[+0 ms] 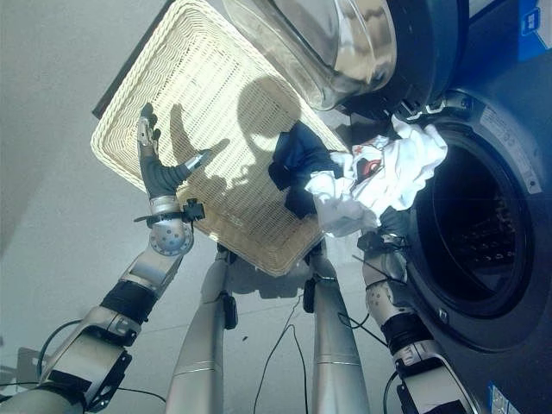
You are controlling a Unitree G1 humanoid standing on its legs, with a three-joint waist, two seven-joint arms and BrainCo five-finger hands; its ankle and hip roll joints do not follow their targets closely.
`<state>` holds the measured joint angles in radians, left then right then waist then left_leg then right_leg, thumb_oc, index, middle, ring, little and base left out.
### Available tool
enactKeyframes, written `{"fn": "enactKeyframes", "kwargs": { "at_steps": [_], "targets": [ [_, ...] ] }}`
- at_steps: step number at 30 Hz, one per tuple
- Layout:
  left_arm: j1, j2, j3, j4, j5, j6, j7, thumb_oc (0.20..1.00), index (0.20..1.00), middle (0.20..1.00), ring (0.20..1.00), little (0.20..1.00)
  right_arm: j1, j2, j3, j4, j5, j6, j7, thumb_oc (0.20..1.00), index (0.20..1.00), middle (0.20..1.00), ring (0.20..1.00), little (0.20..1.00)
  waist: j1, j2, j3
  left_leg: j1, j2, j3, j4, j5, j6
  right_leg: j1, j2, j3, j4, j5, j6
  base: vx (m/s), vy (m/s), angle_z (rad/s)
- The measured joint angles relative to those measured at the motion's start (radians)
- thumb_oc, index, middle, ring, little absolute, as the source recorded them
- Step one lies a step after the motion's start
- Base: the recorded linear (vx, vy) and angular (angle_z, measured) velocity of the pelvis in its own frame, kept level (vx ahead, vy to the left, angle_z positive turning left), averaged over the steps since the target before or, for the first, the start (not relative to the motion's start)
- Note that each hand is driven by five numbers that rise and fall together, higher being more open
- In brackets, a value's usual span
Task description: Put the clothes into the washing machine.
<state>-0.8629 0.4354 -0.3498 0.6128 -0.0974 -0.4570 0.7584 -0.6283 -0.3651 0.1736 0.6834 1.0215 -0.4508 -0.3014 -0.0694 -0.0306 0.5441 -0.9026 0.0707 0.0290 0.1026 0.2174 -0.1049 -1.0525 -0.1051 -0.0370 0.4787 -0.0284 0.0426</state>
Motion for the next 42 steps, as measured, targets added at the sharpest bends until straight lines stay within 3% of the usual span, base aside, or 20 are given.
{"fn": "enactKeyframes", "kwargs": {
  "at_steps": [5,9,12,15,16,17,18,19,20,21,22,29,32,33,34,36,40,42],
  "targets": [
    [-0.048,0.01,-0.023,0.057,-0.041,-0.002,-0.001,1.0,1.0,1.0,1.0,1.0,-0.033,-0.005,-0.009,0.105,0.147,0.0,0.034,0.2,0.2,0.2,0.2,0.2,0.0,0.0,0.0,0.0,0.003,0.0,0.0,-0.001,-0.002,0.0,0.004,0.0,-0.006,0.005,-0.004,0.0,0.0,-0.01],
    [-0.077,0.033,-0.046,0.119,-0.08,-0.008,-0.023,1.0,1.0,1.0,1.0,1.0,-0.12,-0.031,-0.087,0.273,0.31,0.003,0.051,0.2,0.2,0.2,0.2,0.2,0.006,0.0,0.0,0.0,0.006,-0.001,0.002,-0.002,-0.003,0.004,0.006,-0.001,-0.009,0.009,-0.007,0.01,-0.056,-0.01],
    [-0.072,0.065,-0.08,0.126,-0.092,-0.015,-0.031,1.0,1.0,1.0,1.0,1.0,-0.224,-0.15,-0.149,0.425,0.427,0.003,-0.001,0.2,0.2,0.2,0.2,0.2,0.013,-0.001,0.0,-0.001,0.007,-0.006,0.01,-0.002,-0.003,0.015,0.006,-0.007,-0.022,0.017,-0.004,0.0,-0.108,0.01],
    [-0.059,0.096,-0.112,0.114,-0.091,-0.019,-0.031,1.0,1.0,1.0,1.0,1.0,-0.244,-0.303,-0.187,0.397,0.46,-0.082,-0.122,0.2,0.2,0.2,0.2,0.2,0.014,-0.001,0.0,-0.007,0.012,-0.027,0.015,-0.003,-0.003,0.032,0.011,-0.028,-0.042,0.021,-0.001,0.0,-0.101,0.06],
    [-0.049,0.104,-0.112,0.114,-0.092,-0.018,-0.03,1.0,1.0,1.0,1.0,1.0,-0.243,-0.359,-0.215,0.362,0.457,-0.144,-0.186,0.2,0.2,0.2,0.2,0.2,0.009,-0.001,0.0,-0.007,0.015,-0.034,0.017,-0.002,-0.004,0.041,0.013,-0.037,-0.048,0.025,-0.005,-0.01,-0.042,0.04],
    [-0.05,0.106,-0.115,0.112,-0.092,-0.019,-0.03,1.0,1.0,1.0,1.0,1.0,-0.242,-0.354,-0.219,0.361,0.448,-0.182,-0.202,0.2,0.2,0.2,0.2,0.2,0.015,-0.001,0.0,-0.007,0.015,-0.034,0.017,-0.002,-0.004,0.04,0.013,-0.036,-0.048,0.026,-0.006,-0.02,-0.034,-0.01],
    [-0.049,0.122,-0.125,0.109,-0.091,-0.019,-0.03,1.0,1.0,1.0,1.0,1.0,-0.244,-0.357,-0.218,0.345,0.42,-0.179,-0.272,0.2,0.2,0.2,0.2,0.2,0.017,-0.002,0.001,-0.009,0.015,-0.033,0.015,-0.003,-0.004,0.035,0.015,-0.032,-0.051,0.03,-0.01,-0.01,-0.01,-0.05],
    [-0.049,0.122,-0.125,0.109,-0.091,-0.019,-0.03,1.0,1.0,1.0,1.0,1.0,-0.244,-0.357,-0.218,0.345,0.42,-0.179,-0.272,0.2,0.2,0.2,0.2,0.2,0.017,-0.002,0.001,-0.009,0.015,-0.033,0.015,-0.003,-0.004,0.035,0.015,-0.032,-0.051,0.03,-0.01,-0.02,-0.02,-0.06],
    [-0.052,0.148,-0.132,0.11,-0.092,-0.018,-0.032,1.0,1.0,1.0,1.0,1.0,-0.245,-0.359,-0.218,0.344,0.385,-0.175,-0.364,0.614,0.614,0.614,0.614,0.614,0.01,-0.002,0.001,-0.015,0.016,-0.033,0.015,-0.003,-0.004,0.035,0.015,-0.032,-0.061,0.036,-0.008,0.0,0.0,0.0],
    [-0.061,0.156,-0.136,0.111,-0.092,-0.018,-0.035,1.0,1.0,1.0,1.0,1.0,-0.245,-0.363,-0.218,0.359,0.376,-0.165,-0.39,1.0,1.0,1.0,1.0,1.0,0.009,-0.003,0.001,-0.017,0.015,-0.033,0.015,-0.002,-0.003,0.035,0.015,-0.032,-0.066,0.039,-0.007,0.01,-0.033,-0.01],
    [-0.069,0.163,-0.145,0.115,-0.092,-0.018,-0.042,1.0,1.0,1.0,1.0,1.0,-0.251,-0.365,-0.218,0.385,0.373,-0.157,-0.391,1.0,1.0,1.0,1.0,1.0,0.009,-0.003,0.002,-0.017,0.014,-0.033,0.015,-0.002,-0.003,0.035,0.014,-0.032,-0.066,0.039,-0.006,0.0,0.0,0.0],
    [-0.111,0.18,-0.152,0.128,-0.092,-0.018,-0.101,1.0,1.0,1.0,1.0,1.0,-0.274,-0.37,-0.21,0.479,0.374,-0.033,-0.376,1.0,1.0,1.0,1.0,1.0,0.01,-0.004,0.002,-0.019,0.011,-0.043,0.013,0.001,0.001,0.045,0.011,-0.042,-0.081,0.046,-0.002,0.01,-0.037,0.02],
    [-0.117,0.18,-0.192,0.131,-0.09,-0.018,-0.112,1.0,1.0,1.0,1.0,1.0,-0.274,-0.373,-0.168,0.519,0.363,0.1,-0.353,1.0,1.0,1.0,1.0,1.0,0.008,-0.004,0.002,-0.018,0.009,-0.057,0.014,0.003,0.003,0.057,0.008,-0.056,-0.084,0.046,-0.002,0.0,-0.027,0.08],
    [-0.118,0.175,-0.199,0.131,-0.09,-0.018,-0.114,1.0,1.0,1.0,1.0,1.0,-0.272,-0.377,-0.158,0.532,0.349,0.174,-0.34,1.0,1.0,1.0,1.0,1.0,0.007,-0.004,0.002,-0.018,0.006,-0.061,0.014,0.004,0.004,0.059,0.005,-0.06,-0.084,0.046,-0.002,0.01,-0.018,0.07],
    [-0.118,0.175,-0.201,0.131,-0.09,-0.017,-0.115,1.0,1.0,1.0,1.0,1.0,-0.273,-0.379,-0.158,0.536,0.341,0.195,-0.338,1.0,1.0,1.0,1.0,1.0,0.007,-0.004,0.002,-0.018,0.005,-0.061,0.014,0.005,0.005,0.059,0.004,-0.06,-0.084,0.046,-0.002,0.0,-0.025,0.06],
    [-0.122,0.176,-0.223,0.129,-0.09,-0.011,-0.119,1.0,1.0,1.0,1.0,1.0,-0.273,-0.39,-0.093,0.56,0.262,0.307,-0.326,1.0,1.0,1.0,1.0,1.0,0.007,-0.004,0.002,-0.018,0.001,-0.063,0.016,0.007,0.007,0.061,0.0,-0.061,-0.084,0.047,0.001,0.0,-0.02,0.04],
    [-0.13,0.175,-0.223,0.127,-0.091,-0.008,-0.129,1.0,1.0,1.0,1.0,1.0,-0.282,-0.398,-0.055,0.592,0.123,0.451,-0.294,1.0,1.0,1.0,1.0,1.0,0.006,-0.004,0.002,-0.018,-0.003,-0.065,0.015,0.009,0.01,0.062,-0.004,-0.063,-0.08,0.045,0.007,0.0,-0.002,0.01],
    [-0.135,0.174,-0.223,0.127,-0.091,-0.005,-0.129,1.0,1.0,1.0,1.0,1.0,-0.292,-0.398,-0.03,0.588,0.015,0.477,-0.291,1.0,1.0,1.0,1.0,1.0,0.006,-0.004,0.002,-0.018,-0.003,-0.065,0.013,0.009,0.01,0.062,-0.004,-0.064,-0.08,0.044,0.01,-0.01,0.017,0.0]
  ]
}}
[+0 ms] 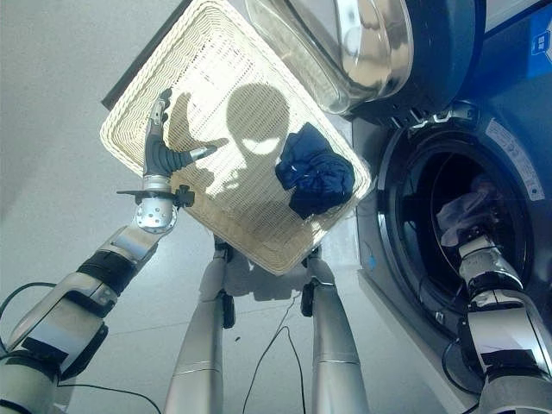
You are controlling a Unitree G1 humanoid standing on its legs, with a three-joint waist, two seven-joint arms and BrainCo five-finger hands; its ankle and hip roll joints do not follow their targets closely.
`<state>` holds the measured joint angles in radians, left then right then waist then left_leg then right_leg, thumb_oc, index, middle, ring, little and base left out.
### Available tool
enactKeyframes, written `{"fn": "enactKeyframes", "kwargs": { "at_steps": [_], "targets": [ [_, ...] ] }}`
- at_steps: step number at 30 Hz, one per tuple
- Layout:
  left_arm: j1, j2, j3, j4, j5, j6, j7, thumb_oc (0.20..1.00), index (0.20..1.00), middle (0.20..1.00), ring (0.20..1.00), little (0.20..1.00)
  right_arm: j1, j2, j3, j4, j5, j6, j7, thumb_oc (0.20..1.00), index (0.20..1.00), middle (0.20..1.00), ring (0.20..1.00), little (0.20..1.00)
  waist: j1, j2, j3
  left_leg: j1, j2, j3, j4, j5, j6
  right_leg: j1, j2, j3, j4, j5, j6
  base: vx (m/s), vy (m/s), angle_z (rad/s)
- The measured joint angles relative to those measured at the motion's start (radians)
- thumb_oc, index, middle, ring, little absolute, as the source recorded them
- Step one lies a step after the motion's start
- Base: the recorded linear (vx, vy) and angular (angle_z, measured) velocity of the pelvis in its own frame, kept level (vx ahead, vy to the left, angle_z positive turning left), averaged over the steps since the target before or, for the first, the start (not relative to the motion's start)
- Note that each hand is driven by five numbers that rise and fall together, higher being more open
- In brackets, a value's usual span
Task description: Put the clothes into the washing machine.
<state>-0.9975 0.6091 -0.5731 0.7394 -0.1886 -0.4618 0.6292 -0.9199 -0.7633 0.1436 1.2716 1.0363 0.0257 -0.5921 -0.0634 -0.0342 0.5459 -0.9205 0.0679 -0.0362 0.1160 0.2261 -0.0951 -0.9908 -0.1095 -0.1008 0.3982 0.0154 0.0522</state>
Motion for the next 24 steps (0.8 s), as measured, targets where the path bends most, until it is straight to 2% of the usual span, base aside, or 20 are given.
{"fn": "enactKeyframes", "kwargs": {
  "at_steps": [3,5,6,7,10,12,17,22,24],
  "targets": [
    [-0.01,0.0,0.001,0.0,-0.002,0.008,0.0,1.0,1.0,1.0,1.0,1.0,-0.016,0.0,0.061,-0.026,-0.179,-0.006,-0.006,1.0,1.0,1.0,1.0,1.0,-0.001,0.0,0.0,0.0,0.0,0.0,-0.001,0.0,0.0,-0.002,0.0,0.0,0.001,0.0,0.0,-0.01,0.032,0.0],
    [-0.014,-0.002,0.001,0.0,-0.002,0.009,0.0,1.0,1.0,1.0,1.0,1.0,-0.02,0.003,0.066,-0.045,-0.235,-0.015,-0.008,1.0,1.0,1.0,1.0,1.0,0.0,0.0,0.0,-0.001,0.0,0.001,-0.002,0.0,0.0,-0.004,0.0,0.002,0.001,0.0,0.0,-0.03,0.068,-0.01],
    [-0.016,-0.004,0.005,0.0,-0.002,0.012,0.0,1.0,1.0,1.0,1.0,1.0,-0.019,0.012,0.075,-0.078,-0.328,-0.041,-0.02,1.0,1.0,1.0,1.0,1.0,-0.001,0.001,0.0,-0.004,-0.001,0.003,-0.005,0.0,0.0,-0.009,-0.001,0.004,0.003,0.0,0.0,-0.03,0.084,-0.01],
    [-0.017,-0.004,0.005,0.0,-0.002,0.013,0.0,1.0,1.0,1.0,1.0,1.0,-0.019,0.014,0.082,-0.088,-0.355,-0.048,-0.023,1.0,1.0,1.0,1.0,1.0,0.0,0.001,0.0,-0.006,-0.001,0.004,-0.005,0.0,0.0,-0.012,-0.001,0.005,0.004,-0.001,0.0,-0.04,0.1,-0.01],
    [-0.019,-0.005,0.013,0.001,-0.004,0.015,0.011,1.0,1.0,1.0,1.0,1.0,0.015,0.042,0.134,-0.242,-0.54,-0.085,-0.081,1.0,1.0,1.0,1.0,1.0,-0.007,0.001,-0.001,-0.022,-0.002,0.011,-0.005,0.0,0.001,-0.035,-0.001,0.012,0.009,0.001,-0.003,-0.03,0.067,-0.03],
    [-0.018,-0.014,0.018,0.004,-0.003,0.015,0.016,1.0,1.0,1.0,1.0,1.0,0.036,0.077,0.15,-0.314,-0.611,-0.098,-0.096,1.0,1.0,1.0,1.0,1.0,-0.007,0.001,-0.001,-0.026,-0.001,0.017,-0.005,0.001,0.001,-0.042,-0.002,0.013,0.01,0.001,-0.003,-0.03,0.057,-0.04],
    [0.003,-0.031,0.09,0.011,-0.004,0.015,0.037,1.0,1.0,1.0,1.0,1.0,0.112,0.171,0.188,-0.441,-0.683,-0.116,-0.099,1.0,1.0,1.0,1.0,1.0,-0.026,0.001,-0.001,-0.025,-0.001,0.031,-0.011,0.001,0.001,-0.05,-0.002,0.022,0.012,0.0,-0.002,-0.02,0.053,-0.02],
    [0.005,-0.044,0.1,0.029,-0.004,0.014,0.044,1.0,1.0,1.0,1.0,1.0,0.18,0.205,0.214,-0.458,-0.714,-0.121,-0.099,1.0,1.0,1.0,1.0,1.0,-0.041,0.001,-0.001,-0.024,-0.002,0.038,-0.018,0.002,0.003,-0.063,-0.001,0.035,0.023,-0.005,0.004,-0.01,0.036,-0.03],
    [0.017,-0.056,0.125,0.036,-0.008,0.014,0.062,1.0,1.0,1.0,1.0,1.0,0.248,0.217,0.237,-0.547,-0.769,-0.135,-0.094,1.0,1.0,1.0,1.0,1.0,-0.059,0.001,-0.001,-0.023,-0.001,0.04,-0.02,0.001,0.002,-0.063,0.0,0.036,0.026,-0.007,0.004,0.0,0.0,0.0]
  ]
}}
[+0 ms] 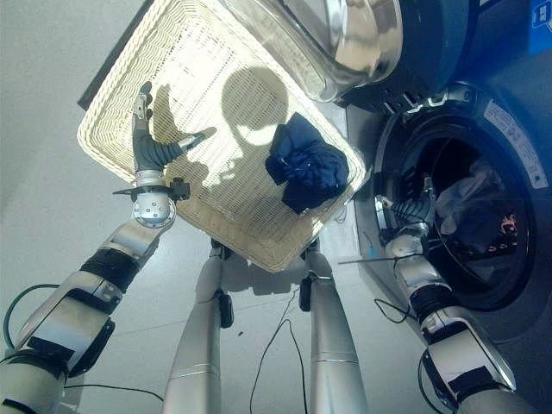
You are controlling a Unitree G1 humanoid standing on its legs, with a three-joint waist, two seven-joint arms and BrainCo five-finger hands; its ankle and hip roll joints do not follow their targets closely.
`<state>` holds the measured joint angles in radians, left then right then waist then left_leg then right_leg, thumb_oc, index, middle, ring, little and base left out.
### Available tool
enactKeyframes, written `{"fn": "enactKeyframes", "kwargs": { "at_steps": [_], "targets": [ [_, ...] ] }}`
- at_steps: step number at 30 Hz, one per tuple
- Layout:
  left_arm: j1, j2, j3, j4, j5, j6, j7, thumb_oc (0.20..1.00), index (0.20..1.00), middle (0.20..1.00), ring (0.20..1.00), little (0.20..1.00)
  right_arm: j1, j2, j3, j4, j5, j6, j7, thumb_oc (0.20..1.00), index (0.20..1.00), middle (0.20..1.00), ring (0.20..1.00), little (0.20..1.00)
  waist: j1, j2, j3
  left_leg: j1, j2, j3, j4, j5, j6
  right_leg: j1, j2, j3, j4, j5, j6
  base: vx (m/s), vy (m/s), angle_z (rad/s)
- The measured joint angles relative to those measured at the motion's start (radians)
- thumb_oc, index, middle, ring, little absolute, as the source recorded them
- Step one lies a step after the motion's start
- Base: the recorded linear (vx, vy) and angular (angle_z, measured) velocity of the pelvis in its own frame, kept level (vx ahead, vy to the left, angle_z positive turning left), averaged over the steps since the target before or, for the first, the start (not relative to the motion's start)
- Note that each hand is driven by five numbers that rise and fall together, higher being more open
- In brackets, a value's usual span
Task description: Put the clothes into the washing machine.
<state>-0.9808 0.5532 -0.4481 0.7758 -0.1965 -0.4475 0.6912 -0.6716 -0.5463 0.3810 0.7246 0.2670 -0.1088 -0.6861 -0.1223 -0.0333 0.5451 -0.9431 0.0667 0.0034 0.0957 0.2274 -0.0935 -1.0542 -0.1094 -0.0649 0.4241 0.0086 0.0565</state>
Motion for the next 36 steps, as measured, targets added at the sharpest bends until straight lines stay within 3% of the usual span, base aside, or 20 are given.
{"fn": "enactKeyframes", "kwargs": {
  "at_steps": [7,19,31,36],
  "targets": [
    [-0.001,-0.027,-0.001,0.005,-0.016,0.0,0.017,1.0,1.0,1.0,1.0,1.0,0.053,0.029,0.08,-0.098,-0.124,-0.002,0.0,1.0,1.0,1.0,1.0,1.0,-0.025,0.0,0.0,0.004,0.003,0.012,-0.005,0.0,-0.001,-0.003,0.001,0.003,0.0,0.0,0.0,0.0,0.006,-0.01],
    [0.027,-0.064,0.068,0.009,-0.015,0.002,0.026,1.0,1.0,1.0,1.0,1.0,0.065,0.026,0.056,-0.331,-0.258,-0.046,-0.067,1.0,1.0,1.0,1.0,1.0,-0.027,0.0,0.0,0.009,0.001,0.023,-0.005,0.0,-0.001,-0.013,0.001,0.016,0.024,-0.01,-0.005,0.0,0.003,0.0],
    [0.066,-0.086,0.085,0.008,-0.013,0.011,0.026,1.0,1.0,1.0,1.0,1.0,-0.003,0.015,0.047,-0.474,-0.449,-0.064,-0.114,1.0,1.0,1.0,1.0,1.0,-0.003,0.001,0.0,0.019,0.003,0.023,-0.004,-0.003,-0.009,-0.017,0.002,0.022,0.046,-0.021,-0.004,0.0,0.0,0.0],
    [0.065,-0.096,0.086,0.008,-0.013,0.012,0.024,1.0,1.0,1.0,1.0,1.0,-0.053,-0.007,0.054,-0.493,-0.508,-0.065,-0.059,1.0,1.0,1.0,1.0,1.0,0.013,0.001,0.0,0.018,0.002,0.023,-0.005,-0.002,-0.008,-0.018,0.001,0.021,0.047,-0.026,-0.003,0.0,0.0,0.0]
  ]
}}
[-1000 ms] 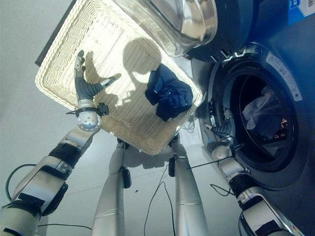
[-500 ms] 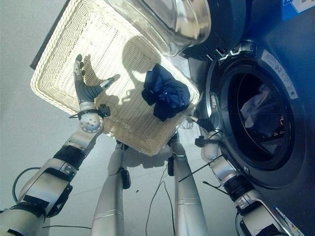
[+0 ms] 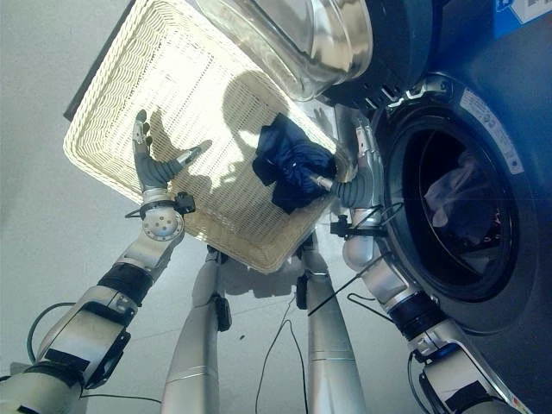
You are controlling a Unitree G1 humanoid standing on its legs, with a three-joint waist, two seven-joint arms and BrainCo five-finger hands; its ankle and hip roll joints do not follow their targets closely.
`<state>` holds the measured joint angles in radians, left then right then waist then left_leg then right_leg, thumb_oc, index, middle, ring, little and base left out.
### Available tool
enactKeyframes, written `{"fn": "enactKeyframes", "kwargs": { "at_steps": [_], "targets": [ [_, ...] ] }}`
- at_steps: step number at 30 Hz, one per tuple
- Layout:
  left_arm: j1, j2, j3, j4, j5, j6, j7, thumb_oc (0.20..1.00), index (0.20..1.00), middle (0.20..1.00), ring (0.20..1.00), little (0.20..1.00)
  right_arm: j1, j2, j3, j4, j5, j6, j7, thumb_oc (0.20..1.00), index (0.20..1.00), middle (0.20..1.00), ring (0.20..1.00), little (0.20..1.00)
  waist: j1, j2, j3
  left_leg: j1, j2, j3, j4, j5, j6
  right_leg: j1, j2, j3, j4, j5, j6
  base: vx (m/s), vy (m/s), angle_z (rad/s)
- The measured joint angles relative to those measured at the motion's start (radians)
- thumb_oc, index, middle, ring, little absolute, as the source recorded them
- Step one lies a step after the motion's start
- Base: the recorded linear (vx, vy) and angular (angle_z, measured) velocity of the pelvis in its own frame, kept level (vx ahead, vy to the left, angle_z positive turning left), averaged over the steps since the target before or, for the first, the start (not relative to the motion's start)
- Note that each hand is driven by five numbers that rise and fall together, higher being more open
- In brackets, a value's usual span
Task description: Put the clothes into the washing machine.
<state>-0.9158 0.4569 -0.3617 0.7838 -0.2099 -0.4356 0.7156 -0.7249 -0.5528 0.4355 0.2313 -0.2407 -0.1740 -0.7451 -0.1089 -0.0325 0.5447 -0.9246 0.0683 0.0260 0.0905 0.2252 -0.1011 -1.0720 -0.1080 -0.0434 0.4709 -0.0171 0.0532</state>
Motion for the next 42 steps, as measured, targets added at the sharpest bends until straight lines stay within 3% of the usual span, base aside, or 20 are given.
{"fn": "enactKeyframes", "kwargs": {
  "at_steps": [6,13,18,30,35,42],
  "targets": [
    [-0.011,0.002,-0.001,0.004,0.0,0.01,-0.007,1.0,1.0,1.0,1.0,1.0,-0.07,-0.042,0.069,-0.002,-0.023,0.003,0.054,1.0,1.0,1.0,1.0,1.0,0.019,0.0,0.0,0.0,0.0,-0.007,0.0,0.001,-0.002,0.0,-0.003,-0.009,0.013,-0.012,-0.004,0.0,-0.031,0.03],
    [-0.063,0.005,-0.011,0.046,-0.001,0.014,-0.034,1.0,1.0,1.0,1.0,1.0,-0.166,-0.05,0.231,0.146,-0.034,0.004,0.146,1.0,1.0,1.0,1.0,1.0,0.026,0.001,0.0,0.0,0.002,-0.017,0.006,0.006,-0.009,0.0,-0.004,-0.019,0.028,-0.017,-0.005,0.0,-0.009,0.02],
    [-0.115,0.006,-0.037,0.1,-0.015,0.015,-0.048,1.0,1.0,1.0,1.0,1.0,-0.275,-0.039,0.362,0.34,-0.066,0.024,0.17,1.0,1.0,1.0,1.0,1.0,0.058,0.002,-0.001,0.0,0.001,-0.03,0.007,0.01,-0.012,0.0,-0.008,-0.03,0.041,-0.023,-0.013,0.0,-0.025,0.05],
    [-0.161,0.009,-0.098,0.148,-0.075,0.012,-0.063,1.0,1.0,1.0,1.0,1.0,-0.386,0.039,0.423,0.667,-0.066,0.102,0.238,1.0,1.0,1.0,1.0,1.0,0.077,0.002,-0.001,-0.008,-0.007,-0.05,0.012,0.013,-0.012,0.003,-0.018,-0.049,0.049,-0.028,-0.016,0.01,-0.013,0.03],
    [-0.183,-0.001,-0.13,0.16,-0.088,0.009,-0.069,1.0,1.0,1.0,1.0,1.0,-0.422,0.083,0.429,0.78,-0.147,0.178,0.232,1.0,1.0,1.0,1.0,1.0,0.101,0.005,-0.003,-0.008,-0.006,-0.054,0.022,0.014,-0.014,0.004,-0.018,-0.05,0.059,-0.03,-0.014,0.0,0.0,0.0],
    [-0.185,-0.005,-0.133,0.16,-0.088,0.007,-0.068,1.0,1.0,1.0,1.0,1.0,-0.449,0.096,0.447,0.811,-0.294,0.263,0.267,1.0,1.0,1.0,1.0,1.0,0.102,0.006,-0.003,-0.01,-0.011,-0.058,0.021,0.012,-0.016,0.002,-0.021,-0.05,0.062,-0.03,-0.014,0.0,0.001,0.0]
  ]
}}
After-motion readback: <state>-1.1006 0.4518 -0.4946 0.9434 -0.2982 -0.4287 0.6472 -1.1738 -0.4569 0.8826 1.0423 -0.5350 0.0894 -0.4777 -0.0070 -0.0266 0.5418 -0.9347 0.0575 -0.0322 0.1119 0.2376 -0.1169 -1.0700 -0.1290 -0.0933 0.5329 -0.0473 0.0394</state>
